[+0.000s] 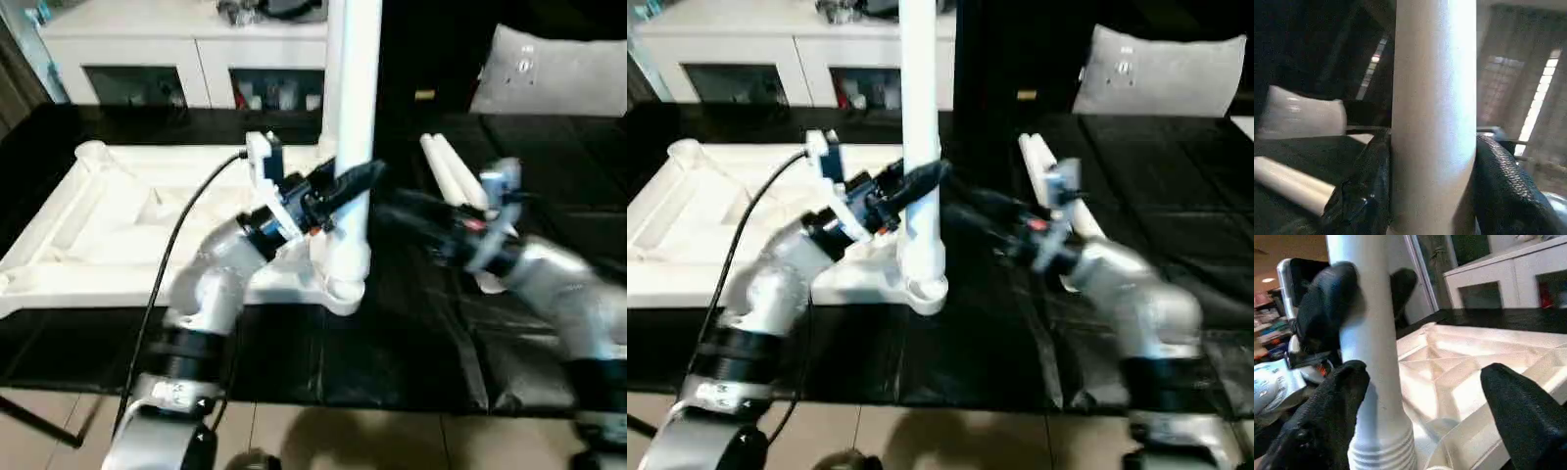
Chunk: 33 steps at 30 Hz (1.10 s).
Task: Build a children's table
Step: Pick table leg
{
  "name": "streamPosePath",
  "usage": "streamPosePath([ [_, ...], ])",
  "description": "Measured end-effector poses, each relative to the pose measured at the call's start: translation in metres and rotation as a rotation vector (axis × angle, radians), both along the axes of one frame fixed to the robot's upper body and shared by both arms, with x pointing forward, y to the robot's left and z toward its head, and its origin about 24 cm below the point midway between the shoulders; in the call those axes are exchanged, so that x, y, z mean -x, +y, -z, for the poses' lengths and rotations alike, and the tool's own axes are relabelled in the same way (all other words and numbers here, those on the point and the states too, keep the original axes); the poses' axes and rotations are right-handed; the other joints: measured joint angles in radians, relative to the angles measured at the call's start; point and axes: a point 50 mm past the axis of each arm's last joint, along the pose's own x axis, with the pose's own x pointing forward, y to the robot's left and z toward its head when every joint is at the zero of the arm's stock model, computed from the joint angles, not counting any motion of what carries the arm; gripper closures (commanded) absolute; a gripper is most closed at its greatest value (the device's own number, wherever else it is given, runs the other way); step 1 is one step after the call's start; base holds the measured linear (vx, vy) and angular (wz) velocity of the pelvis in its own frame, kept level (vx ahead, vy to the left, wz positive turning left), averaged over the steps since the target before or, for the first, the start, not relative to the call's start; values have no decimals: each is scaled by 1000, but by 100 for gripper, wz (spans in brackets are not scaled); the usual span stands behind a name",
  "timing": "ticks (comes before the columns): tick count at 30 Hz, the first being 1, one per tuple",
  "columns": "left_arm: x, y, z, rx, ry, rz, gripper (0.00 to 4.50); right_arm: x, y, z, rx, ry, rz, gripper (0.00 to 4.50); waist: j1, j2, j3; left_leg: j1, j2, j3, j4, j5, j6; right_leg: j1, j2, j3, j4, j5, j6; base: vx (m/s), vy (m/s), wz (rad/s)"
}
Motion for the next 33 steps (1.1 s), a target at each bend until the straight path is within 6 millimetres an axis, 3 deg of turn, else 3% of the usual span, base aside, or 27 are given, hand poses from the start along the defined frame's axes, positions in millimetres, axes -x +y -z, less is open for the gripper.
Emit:
streamPosePath([
  [5,11,-2,-9,-3,-28,147,260,8,2,-9,-11,-5,-94,3,4,0,0,0,0,0,0,0,0,0,0,0,0,0,0,0,0,0],
  [18,20,-14,-12,-75,-92,232,260,19,29,-6,103,-42,-231,3,6,0,0,0,0,0,0,0,0,0,0,0,-1,0,0,0,0,0],
  [22,21,-16,-12,-85,-95,240,260,19,33,-2,134,-37,-241,19,5,0,0,0,0,0,0,0,0,0,0,0,0,0,0,0,0,0],
  [33,24,-22,-11,-126,-138,237,260,19,36,1,130,-27,-269,119,5,0,0,0,0,0,0,0,0,0,0,0,0,0,0,0,0,0],
])
